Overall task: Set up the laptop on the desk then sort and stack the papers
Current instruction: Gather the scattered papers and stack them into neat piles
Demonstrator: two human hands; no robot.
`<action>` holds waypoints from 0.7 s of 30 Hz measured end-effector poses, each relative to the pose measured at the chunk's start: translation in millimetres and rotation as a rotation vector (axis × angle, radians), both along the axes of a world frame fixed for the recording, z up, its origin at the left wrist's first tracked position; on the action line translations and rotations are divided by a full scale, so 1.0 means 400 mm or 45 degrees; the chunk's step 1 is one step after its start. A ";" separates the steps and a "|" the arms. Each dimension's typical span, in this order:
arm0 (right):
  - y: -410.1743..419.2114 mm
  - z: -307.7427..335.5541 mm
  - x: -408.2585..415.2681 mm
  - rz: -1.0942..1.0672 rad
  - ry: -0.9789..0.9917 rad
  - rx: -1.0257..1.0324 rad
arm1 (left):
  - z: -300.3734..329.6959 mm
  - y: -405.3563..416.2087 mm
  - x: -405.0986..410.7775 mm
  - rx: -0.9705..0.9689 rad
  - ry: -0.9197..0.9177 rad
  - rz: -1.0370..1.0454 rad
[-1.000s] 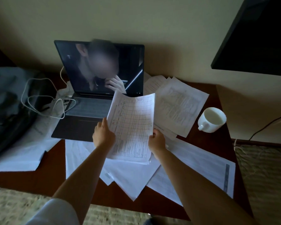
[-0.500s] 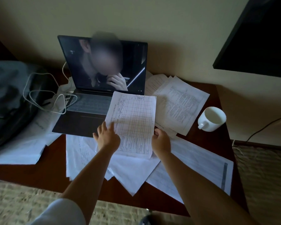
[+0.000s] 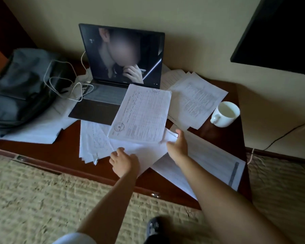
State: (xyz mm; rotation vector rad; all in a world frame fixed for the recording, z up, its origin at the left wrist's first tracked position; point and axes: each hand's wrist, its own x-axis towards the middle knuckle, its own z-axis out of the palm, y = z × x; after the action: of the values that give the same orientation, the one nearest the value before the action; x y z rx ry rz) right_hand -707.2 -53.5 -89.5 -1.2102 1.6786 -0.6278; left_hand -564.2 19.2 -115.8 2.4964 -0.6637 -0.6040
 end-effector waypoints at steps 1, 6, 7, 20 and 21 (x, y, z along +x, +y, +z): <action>0.018 0.003 -0.009 0.007 -0.008 0.023 | 0.011 0.012 -0.014 -0.008 0.061 0.097; 0.106 0.006 -0.088 0.015 -0.022 0.129 | 0.047 0.083 -0.064 -0.045 0.342 0.396; 0.120 0.008 -0.105 0.024 -0.012 0.134 | 0.046 0.094 -0.073 -0.101 0.440 0.432; 0.277 0.040 -0.462 0.158 0.601 0.002 | 0.087 0.256 -0.367 -0.197 1.152 0.432; 0.273 0.042 -0.484 0.138 0.632 -0.033 | 0.092 0.249 -0.386 -0.236 1.150 0.443</action>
State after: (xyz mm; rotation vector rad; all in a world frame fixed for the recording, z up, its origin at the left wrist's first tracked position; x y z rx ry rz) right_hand -900.8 55.8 -72.7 -1.5535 1.9931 -0.2941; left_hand -718.5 119.0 -79.1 1.8099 0.0591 -1.3149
